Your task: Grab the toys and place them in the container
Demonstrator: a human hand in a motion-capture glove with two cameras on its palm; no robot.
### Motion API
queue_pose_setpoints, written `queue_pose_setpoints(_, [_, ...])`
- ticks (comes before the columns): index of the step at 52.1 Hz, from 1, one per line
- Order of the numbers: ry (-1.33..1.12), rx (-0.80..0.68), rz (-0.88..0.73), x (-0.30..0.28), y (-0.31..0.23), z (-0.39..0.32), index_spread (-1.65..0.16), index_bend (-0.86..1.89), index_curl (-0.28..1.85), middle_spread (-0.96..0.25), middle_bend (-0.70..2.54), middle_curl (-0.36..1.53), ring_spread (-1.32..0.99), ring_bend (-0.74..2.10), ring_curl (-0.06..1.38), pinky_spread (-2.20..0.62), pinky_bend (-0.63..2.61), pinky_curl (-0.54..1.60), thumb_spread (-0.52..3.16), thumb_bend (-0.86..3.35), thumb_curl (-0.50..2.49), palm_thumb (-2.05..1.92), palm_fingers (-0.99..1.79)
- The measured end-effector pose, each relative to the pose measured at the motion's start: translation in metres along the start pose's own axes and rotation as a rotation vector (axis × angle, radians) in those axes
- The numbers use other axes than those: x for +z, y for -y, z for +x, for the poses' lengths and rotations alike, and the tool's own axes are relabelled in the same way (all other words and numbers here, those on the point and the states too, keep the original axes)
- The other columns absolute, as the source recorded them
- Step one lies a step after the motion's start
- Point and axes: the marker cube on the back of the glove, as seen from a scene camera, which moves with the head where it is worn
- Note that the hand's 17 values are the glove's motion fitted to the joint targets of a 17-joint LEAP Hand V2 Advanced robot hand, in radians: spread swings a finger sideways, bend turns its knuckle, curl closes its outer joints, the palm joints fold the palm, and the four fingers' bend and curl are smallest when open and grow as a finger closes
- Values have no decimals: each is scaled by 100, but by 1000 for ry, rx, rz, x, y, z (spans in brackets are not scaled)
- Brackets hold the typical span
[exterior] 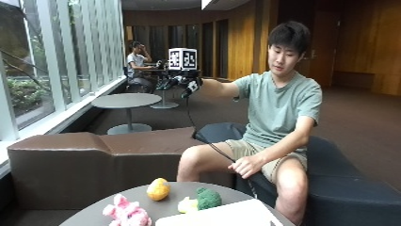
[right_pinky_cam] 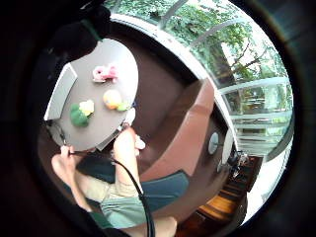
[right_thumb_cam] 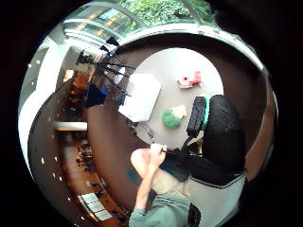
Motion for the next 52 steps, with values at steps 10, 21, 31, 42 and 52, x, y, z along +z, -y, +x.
queue_pose_setpoints(10, [-73,-1,38,-8,17,-15,-17,14,9,-6,18,9,-4,40,12,-6,69,23,107,24,8,19,16])
queue_pose_setpoints(21, [-148,17,42,9,44,-15,-20,16,15,-8,20,16,-4,45,15,-7,74,27,146,27,16,14,11])
queue_pose_setpoints(31, [-229,47,62,35,72,-15,-21,15,19,-8,21,23,-5,48,18,-5,75,29,154,21,19,2,2])
queue_pose_setpoints(42, [-319,75,-80,106,106,-20,-22,14,22,-7,21,28,-5,51,20,-4,77,31,151,12,21,-5,-4])
queue_pose_setpoints(52, [-279,68,-260,220,113,-4,-22,11,23,-8,19,31,-3,47,21,-1,75,31,140,-4,20,-8,-11])
